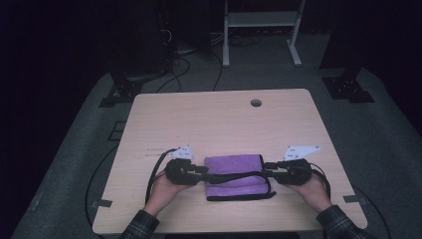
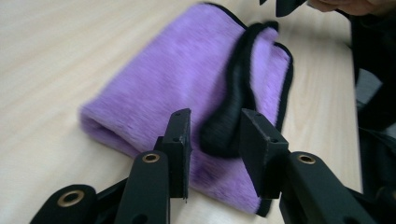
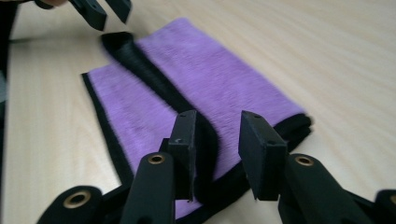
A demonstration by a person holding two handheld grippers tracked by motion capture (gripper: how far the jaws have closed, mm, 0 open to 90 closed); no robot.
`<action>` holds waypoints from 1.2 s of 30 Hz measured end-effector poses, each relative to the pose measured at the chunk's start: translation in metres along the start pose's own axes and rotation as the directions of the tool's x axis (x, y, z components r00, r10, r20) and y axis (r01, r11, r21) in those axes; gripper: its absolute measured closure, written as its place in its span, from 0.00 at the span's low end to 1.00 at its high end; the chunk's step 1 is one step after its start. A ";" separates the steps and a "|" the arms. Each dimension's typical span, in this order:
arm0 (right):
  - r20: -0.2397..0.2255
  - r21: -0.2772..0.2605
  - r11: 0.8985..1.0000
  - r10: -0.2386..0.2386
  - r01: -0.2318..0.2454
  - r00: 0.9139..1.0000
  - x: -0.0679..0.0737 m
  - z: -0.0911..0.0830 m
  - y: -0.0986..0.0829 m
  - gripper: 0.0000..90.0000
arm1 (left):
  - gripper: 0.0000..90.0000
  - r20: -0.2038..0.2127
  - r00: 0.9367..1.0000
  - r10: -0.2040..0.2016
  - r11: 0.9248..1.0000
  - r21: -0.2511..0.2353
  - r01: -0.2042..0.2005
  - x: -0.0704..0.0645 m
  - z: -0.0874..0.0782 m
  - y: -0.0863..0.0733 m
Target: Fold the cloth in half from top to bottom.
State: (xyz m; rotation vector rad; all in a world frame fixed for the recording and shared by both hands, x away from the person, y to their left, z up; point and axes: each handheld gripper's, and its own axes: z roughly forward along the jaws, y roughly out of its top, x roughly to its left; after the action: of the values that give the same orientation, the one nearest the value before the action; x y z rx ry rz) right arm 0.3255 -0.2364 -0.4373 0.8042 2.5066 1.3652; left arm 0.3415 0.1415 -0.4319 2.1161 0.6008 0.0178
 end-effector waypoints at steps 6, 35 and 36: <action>0.024 0.032 0.999 -0.018 0.017 1.000 -0.011 0.016 0.005 0.86 | 0.76 -0.045 0.999 -0.013 1.000 0.009 0.013 0.013 0.013 0.003; 0.012 0.095 0.995 -0.040 0.039 0.999 0.013 0.014 -0.019 0.30 | 0.36 -0.096 0.995 0.027 0.995 0.098 -0.017 -0.021 0.009 -0.024; 0.046 0.080 0.997 -0.013 0.010 0.999 0.010 0.014 -0.019 0.26 | 0.33 -0.107 0.994 0.027 0.995 0.096 -0.017 -0.020 0.007 -0.024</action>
State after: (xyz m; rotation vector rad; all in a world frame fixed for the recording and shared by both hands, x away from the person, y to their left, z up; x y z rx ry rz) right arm 0.3156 -0.2297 -0.4598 0.8255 2.5396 1.2356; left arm 0.3153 0.1387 -0.4510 2.2252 0.6540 0.1196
